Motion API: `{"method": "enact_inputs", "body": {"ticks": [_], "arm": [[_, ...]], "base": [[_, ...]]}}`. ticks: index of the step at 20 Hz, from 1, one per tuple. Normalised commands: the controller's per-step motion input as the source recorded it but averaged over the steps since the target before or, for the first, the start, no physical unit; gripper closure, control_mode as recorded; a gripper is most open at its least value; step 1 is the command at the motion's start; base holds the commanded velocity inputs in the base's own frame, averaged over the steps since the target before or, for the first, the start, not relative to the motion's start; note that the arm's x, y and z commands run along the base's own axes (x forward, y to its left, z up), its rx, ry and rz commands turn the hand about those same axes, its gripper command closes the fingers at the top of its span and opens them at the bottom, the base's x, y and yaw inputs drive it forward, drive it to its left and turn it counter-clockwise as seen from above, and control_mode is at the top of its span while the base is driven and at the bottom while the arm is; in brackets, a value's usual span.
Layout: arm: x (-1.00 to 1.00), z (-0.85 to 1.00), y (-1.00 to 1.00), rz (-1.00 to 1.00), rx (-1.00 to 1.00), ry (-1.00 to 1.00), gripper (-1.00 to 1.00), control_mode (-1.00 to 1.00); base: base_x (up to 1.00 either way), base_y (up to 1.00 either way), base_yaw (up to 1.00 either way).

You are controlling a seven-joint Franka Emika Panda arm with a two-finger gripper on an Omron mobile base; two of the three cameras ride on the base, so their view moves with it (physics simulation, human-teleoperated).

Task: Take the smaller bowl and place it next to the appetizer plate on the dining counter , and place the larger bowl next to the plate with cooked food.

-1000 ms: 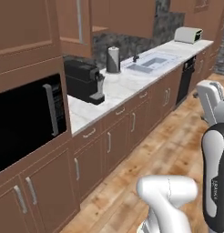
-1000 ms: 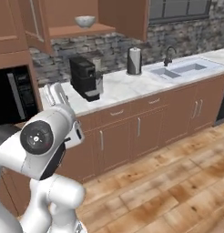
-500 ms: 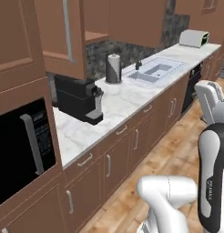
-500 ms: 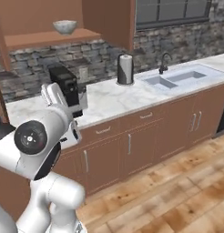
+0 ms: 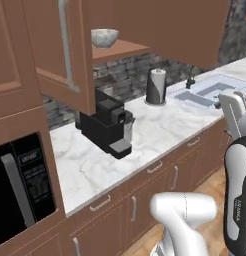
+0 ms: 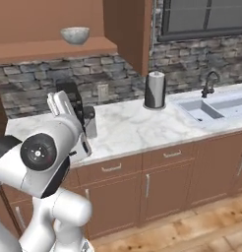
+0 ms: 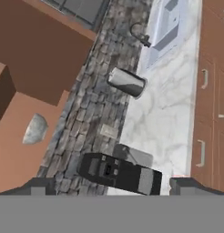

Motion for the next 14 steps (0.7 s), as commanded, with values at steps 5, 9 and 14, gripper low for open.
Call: {"method": "enact_inputs", "body": {"ticks": [5, 9, 14], "arm": [[0.00, 0.00, 0.00, 0.00, 0.00, 0.00, -1.00, 1.00], [0.00, 0.00, 0.00, 0.00, 0.00, 0.00, -1.00, 1.00], [0.00, 0.00, 0.00, 0.00, 0.00, 0.00, -1.00, 1.00]], "base": [[0.86, -0.08, 0.40], [0.58, -0.54, 0.37], [0.47, -0.61, 0.33]]}}
